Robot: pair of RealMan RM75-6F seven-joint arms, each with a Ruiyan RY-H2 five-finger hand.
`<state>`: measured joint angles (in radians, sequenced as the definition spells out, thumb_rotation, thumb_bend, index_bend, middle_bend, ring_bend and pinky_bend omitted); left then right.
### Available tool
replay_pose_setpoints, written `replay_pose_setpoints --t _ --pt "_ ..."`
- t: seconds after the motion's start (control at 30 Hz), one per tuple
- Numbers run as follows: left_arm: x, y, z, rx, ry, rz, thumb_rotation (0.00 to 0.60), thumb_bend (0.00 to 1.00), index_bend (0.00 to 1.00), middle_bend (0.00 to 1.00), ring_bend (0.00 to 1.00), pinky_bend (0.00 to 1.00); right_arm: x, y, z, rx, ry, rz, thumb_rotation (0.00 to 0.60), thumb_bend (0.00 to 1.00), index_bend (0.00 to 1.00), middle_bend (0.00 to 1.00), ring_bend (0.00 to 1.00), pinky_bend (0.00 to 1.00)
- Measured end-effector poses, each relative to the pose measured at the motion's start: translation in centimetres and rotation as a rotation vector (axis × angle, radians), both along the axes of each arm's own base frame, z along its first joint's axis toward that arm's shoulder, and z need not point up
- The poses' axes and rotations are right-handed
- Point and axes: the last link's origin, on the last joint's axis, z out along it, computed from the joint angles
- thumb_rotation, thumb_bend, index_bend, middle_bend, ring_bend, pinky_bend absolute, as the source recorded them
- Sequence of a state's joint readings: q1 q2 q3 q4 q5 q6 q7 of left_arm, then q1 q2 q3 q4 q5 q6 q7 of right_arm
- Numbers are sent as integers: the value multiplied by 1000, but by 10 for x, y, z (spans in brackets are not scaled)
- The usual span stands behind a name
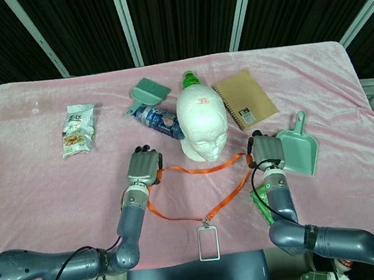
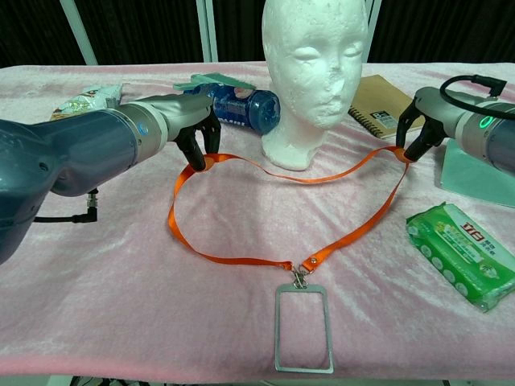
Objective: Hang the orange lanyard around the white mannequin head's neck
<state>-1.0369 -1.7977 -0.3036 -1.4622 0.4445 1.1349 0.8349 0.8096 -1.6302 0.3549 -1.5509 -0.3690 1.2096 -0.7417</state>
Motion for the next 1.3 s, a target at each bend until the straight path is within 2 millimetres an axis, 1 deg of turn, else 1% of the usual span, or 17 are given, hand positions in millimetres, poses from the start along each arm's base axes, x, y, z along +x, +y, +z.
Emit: replay_pose_setpoints --t 0.27,0.43,0.73,0.97,1.17,1.3 --pt "-4 -1 3 -3 -6 7 600 456 587 370 145 160 -2 0 2 -4 -6 -10 600 577 761 224 334 325" --pt "-6 -3 2 -23 -5 7 600 455 587 370 145 160 -4 2 -1 7 -7 -16 600 577 763 224 334 325" --pt "-11 -1 -4 -29 -1 9 600 455 588 369 145 159 -6 2 -6 18 -2 -19 600 577 764 224 334 325" --pt "-9 -1 -2 -20 -28 -5 600 455 588 368 145 158 -7 2 -4 13 -13 -23 600 578 767 224 334 325" --pt "-5 -6 2 -37 -82 -20 600 453 586 367 145 158 -5 4 2 4 -46 -18 600 576 769 224 333 325" --pt "-5 -10 10 -52 -110 -44 600 450 586 367 145 158 -4 8 14 -13 -83 -8 600 577 771 224 334 325"
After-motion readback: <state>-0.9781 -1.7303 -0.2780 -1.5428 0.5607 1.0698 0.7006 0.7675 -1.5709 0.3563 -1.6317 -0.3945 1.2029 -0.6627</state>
